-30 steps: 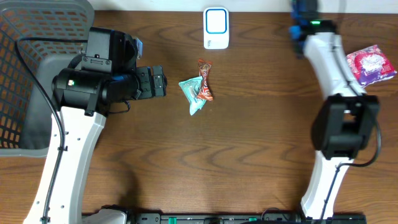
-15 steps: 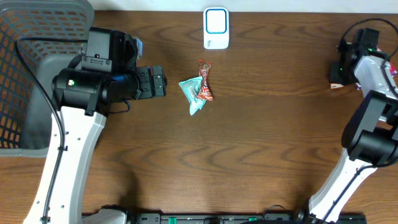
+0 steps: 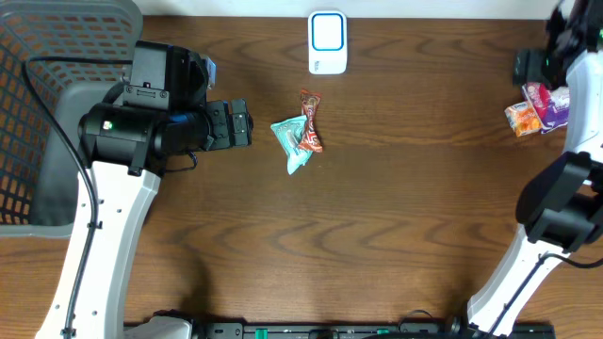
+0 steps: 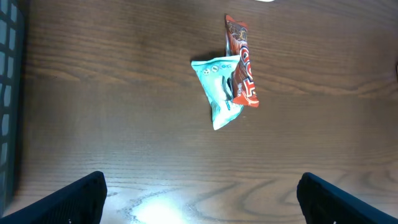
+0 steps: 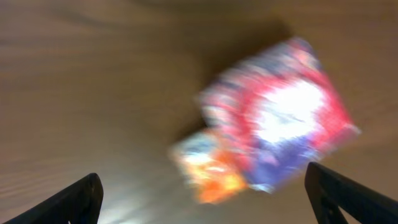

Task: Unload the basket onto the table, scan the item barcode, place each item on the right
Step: 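Carry the orange box to the right and release it by the tissues, then reach the right gripper to the red chocolate bar and grasp it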

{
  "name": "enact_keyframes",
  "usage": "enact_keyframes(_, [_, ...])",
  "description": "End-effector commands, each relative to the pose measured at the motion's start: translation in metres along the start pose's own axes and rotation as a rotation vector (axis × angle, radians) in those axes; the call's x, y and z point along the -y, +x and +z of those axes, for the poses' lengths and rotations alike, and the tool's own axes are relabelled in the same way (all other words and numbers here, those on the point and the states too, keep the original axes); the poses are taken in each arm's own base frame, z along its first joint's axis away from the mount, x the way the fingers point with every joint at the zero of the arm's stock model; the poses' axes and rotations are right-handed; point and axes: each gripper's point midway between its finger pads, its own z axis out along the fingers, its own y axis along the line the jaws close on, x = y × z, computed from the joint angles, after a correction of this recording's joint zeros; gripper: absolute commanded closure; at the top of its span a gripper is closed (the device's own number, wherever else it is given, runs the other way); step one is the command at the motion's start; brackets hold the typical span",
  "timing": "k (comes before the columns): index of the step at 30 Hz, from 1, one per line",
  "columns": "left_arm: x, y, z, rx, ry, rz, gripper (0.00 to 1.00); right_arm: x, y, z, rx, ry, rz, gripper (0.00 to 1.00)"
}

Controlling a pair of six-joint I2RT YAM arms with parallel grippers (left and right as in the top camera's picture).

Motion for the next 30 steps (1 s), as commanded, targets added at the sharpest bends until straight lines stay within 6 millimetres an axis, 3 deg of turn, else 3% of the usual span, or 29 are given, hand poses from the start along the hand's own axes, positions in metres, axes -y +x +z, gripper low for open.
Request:
enact_keyframes(1, [0.001, 0.003, 0.003, -0.016, 0.008, 0.019, 0.02, -0.119, -0.03, -0.063, 0.099, -0.511, -0.006, 0.01])
enact_keyframes(3, [0.001, 0.003, 0.003, -0.016, 0.008, 0.019, 0.02, -0.174, -0.023, -0.093, 0.082, -0.769, -0.045, 0.01])
enact_keyframes(4, [0.001, 0.003, 0.003, -0.016, 0.008, 0.019, 0.02, -0.193, -0.019, -0.103, 0.068, -0.85, -0.061, 0.01])
enact_keyframes(7, [0.001, 0.003, 0.003, -0.016, 0.008, 0.019, 0.02, -0.245, 0.0, -0.113, 0.006, -0.966, -0.112, 0.01])
enact_keyframes(12, [0.001, 0.003, 0.003, -0.016, 0.008, 0.019, 0.02, -0.318, 0.04, -0.09, -0.139, -0.881, -0.075, 0.01])
enact_keyframes(16, [0.001, 0.003, 0.003, -0.016, 0.008, 0.019, 0.02, -0.362, 0.073, -0.062, -0.188, -0.717, -0.027, 0.01])
enact_keyframes(17, [0.001, 0.003, 0.003, -0.016, 0.008, 0.019, 0.02, -0.371, 0.079, -0.059, -0.186, -0.69, -0.029, 0.05])
enact_keyframes(18, [0.001, 0.003, 0.003, -0.016, 0.008, 0.019, 0.02, -0.394, 0.096, -0.053, -0.178, -0.653, -0.037, 0.1])
enact_keyframes(22, [0.001, 0.003, 0.003, -0.016, 0.008, 0.019, 0.02, -0.422, 0.12, -0.046, -0.159, -0.583, -0.027, 0.22])
enact_keyframes(25, [0.001, 0.003, 0.003, -0.016, 0.008, 0.019, 0.02, -0.428, 0.136, -0.039, -0.154, -0.506, 0.012, 0.32])
enact_keyframes(30, [0.001, 0.003, 0.003, -0.016, 0.008, 0.019, 0.02, -0.429, 0.154, -0.025, -0.142, -0.441, 0.001, 0.37])
